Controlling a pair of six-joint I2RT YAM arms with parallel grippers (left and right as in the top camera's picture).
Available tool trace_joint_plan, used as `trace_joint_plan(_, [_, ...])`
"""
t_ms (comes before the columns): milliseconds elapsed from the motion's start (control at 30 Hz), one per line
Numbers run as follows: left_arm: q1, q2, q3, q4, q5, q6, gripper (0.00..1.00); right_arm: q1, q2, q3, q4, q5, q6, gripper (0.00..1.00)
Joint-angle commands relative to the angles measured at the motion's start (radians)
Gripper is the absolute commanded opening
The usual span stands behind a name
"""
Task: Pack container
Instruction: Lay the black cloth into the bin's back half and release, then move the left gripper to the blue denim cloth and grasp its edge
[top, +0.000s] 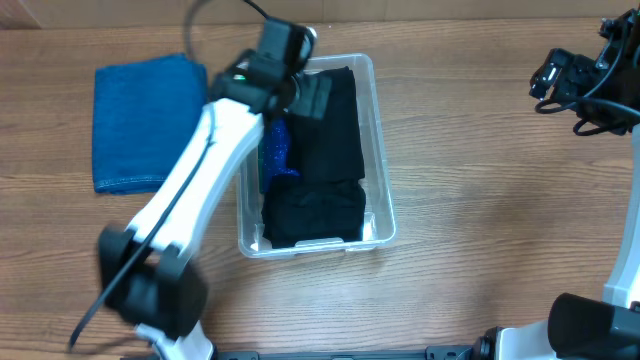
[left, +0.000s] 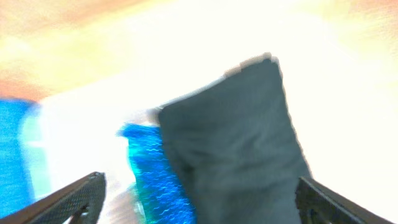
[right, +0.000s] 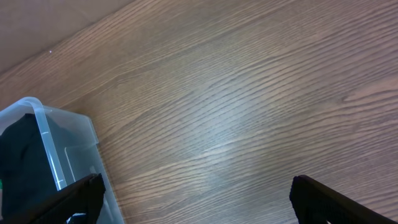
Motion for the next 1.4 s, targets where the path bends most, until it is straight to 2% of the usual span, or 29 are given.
trace_joint_plan(0, [0.097,-0.258,0.064,-0.141,-0.156,-0.014,1.0,-0.001,-0.012,0.002,0.005,-0.006,0.0,1.0])
trace_joint_plan(133, [0.297,-0.305,0.064,-0.267,-0.14,-0.053,1.0,-0.001,-0.012,0.002,0.005,-0.006,0.0,1.0])
trace_joint_plan(267, [0.599,-0.255,0.056,-0.316,0.052,-0.059,1.0,-0.001,-0.012,0.002,0.005,-0.006,0.0,1.0])
trace_joint_plan(367, [0.781,-0.161,0.055,-0.301,0.219,0.009,1.0,-0.001,-0.012,0.002,0.005,-0.006,0.0,1.0])
trace_joint_plan(533, [0.969,0.05,0.055,-0.248,0.399,0.127,1.0,-0.001,-0.012,0.002,0.006,-0.006,-0.003,1.0])
trace_joint_plan(733, [1.055,0.226,0.055,-0.163,0.589,0.285,1.0,-0.001,-0.012,0.002,-0.011,-0.006,-0.007,1.0])
trace_joint_plan(867, [1.059,0.312,0.055,-0.089,0.637,0.364,1.0,-0.001,-0.012,0.002,-0.023,-0.006,-0.006,1.0])
trace_joint_plan(1167, [1.035,0.494,0.055,0.1,0.74,0.312,1.0,-0.001,-0.012,0.002,-0.032,-0.006,-0.006,1.0])
trace_joint_plan(1367, [0.973,0.554,0.055,0.108,0.807,0.278,1.0,-0.001,-0.012,0.002,-0.032,-0.006,-0.006,1.0])
